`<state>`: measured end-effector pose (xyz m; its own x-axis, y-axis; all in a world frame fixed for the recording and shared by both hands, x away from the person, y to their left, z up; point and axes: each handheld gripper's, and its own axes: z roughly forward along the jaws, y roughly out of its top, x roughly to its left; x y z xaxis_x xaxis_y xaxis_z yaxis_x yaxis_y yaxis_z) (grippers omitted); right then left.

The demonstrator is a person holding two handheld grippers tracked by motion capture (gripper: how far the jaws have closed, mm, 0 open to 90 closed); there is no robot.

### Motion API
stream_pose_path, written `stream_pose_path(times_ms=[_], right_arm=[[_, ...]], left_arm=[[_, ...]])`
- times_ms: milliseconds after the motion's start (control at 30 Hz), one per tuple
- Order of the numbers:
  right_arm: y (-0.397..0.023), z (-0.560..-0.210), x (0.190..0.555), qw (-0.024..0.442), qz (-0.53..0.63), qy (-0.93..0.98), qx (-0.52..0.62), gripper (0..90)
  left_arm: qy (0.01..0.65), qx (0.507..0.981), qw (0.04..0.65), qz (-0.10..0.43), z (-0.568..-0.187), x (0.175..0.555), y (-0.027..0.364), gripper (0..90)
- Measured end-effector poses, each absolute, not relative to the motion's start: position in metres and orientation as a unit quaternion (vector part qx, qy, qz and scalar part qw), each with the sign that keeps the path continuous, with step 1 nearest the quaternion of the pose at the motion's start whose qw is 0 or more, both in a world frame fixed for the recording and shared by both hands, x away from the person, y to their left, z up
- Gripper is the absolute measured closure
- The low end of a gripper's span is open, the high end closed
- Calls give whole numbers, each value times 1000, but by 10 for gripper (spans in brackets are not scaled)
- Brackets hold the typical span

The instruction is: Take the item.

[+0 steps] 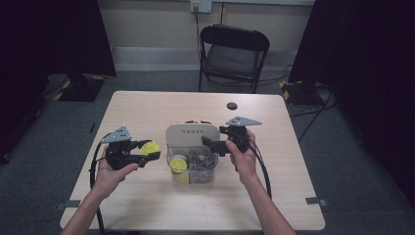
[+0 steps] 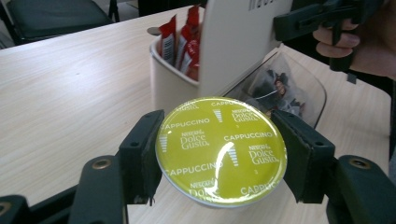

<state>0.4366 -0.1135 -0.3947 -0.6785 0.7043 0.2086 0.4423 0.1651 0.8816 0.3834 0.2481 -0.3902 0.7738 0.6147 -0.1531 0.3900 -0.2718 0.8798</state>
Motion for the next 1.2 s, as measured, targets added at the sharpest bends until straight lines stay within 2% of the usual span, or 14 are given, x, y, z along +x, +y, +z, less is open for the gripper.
stream_pose_path(times_ms=[367,533,1000,1200], right_arm=[[-115,-397,436,127,517,756,380,115],[-117,-396,435,132,517,755,380,115],[-117,-395,435,134,519,754,380,116],[-117,-395,436,133,520,754,379,116]], left_arm=[[347,783,501,124,-400,390,267,378],[366,789,475,136,-408,399,272,379],[406,796,435,112,-442,428,288,379],[420,799,414,121,-460,436,294,379]])
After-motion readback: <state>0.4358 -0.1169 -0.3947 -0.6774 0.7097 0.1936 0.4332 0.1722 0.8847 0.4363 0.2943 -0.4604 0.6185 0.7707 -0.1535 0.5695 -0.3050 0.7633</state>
